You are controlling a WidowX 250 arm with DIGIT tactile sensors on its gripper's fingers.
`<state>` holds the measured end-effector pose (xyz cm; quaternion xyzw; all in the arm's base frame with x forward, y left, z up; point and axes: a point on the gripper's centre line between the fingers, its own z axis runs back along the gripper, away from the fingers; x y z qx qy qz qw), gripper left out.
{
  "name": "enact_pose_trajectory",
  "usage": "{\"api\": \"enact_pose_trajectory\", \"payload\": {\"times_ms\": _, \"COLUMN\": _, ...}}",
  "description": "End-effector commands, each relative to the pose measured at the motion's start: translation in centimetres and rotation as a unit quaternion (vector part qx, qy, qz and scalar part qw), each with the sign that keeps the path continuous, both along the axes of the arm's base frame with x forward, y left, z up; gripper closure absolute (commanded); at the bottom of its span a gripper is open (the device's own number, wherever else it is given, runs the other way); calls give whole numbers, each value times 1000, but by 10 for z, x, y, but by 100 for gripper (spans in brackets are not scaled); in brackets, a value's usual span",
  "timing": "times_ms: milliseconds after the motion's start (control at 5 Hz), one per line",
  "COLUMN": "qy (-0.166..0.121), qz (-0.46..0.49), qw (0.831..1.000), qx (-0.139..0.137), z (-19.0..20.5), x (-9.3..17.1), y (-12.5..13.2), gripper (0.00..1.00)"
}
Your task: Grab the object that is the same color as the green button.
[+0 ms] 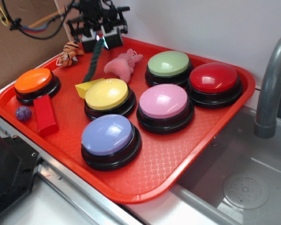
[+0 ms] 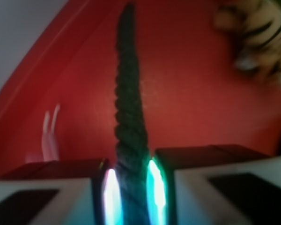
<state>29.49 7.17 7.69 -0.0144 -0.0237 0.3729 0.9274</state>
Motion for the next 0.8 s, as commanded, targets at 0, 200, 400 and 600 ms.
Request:
{"api": "enact_pose_trajectory", "payload": {"times_ms": 0, "qy": -2, "qz": -257, "qw": 966, "qx": -9, "z": 59, "x": -28, "y": -13, "gripper": 100}}
{"api": "enact_pose_trajectory", "payload": {"times_ms": 200, "qy": -1, "qz": -360, "qw": 932, "qx": -40, "z": 65, "x": -57, "y": -16, "gripper": 100}}
{"api": "enact_pose_trajectory", "payload": {"times_ms": 400, "qy": -25, "qz": -356, "qw": 932, "qx": -63, "z": 64, "x": -76, "y": -17, "gripper": 100}}
{"api": "enact_pose_trajectory", "payload": {"times_ms": 600, "qy": 3, "qz": -346, "qw": 937, "qx": -48, "z": 71, "x": -80, "y": -9, "gripper": 100}}
